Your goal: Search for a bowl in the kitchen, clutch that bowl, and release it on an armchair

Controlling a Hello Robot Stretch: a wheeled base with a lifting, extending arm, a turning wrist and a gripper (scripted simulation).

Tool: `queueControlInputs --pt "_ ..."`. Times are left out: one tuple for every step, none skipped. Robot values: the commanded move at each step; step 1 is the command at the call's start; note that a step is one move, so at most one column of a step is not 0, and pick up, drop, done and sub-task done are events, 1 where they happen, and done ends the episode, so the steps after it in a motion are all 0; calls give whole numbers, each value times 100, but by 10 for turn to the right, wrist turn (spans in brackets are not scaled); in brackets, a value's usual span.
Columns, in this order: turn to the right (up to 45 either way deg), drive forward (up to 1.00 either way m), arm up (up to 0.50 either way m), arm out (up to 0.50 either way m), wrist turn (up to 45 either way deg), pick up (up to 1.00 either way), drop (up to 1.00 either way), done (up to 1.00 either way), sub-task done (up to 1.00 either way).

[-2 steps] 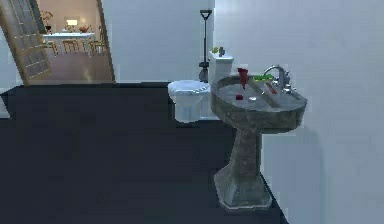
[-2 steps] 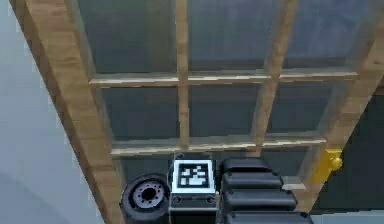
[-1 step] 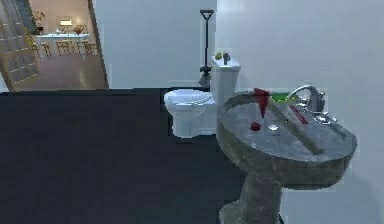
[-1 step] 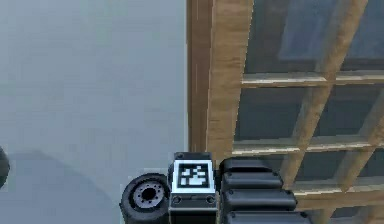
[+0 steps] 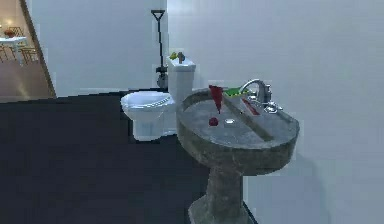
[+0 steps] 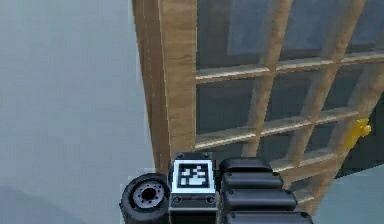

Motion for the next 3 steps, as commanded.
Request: queueControlInputs --pt "0 25 0 0 0 0 0 0 0" --pt "-450 0 0 0 0 0 0 0 0" --pt "-360 0 0 0 0 0 0 0 0"
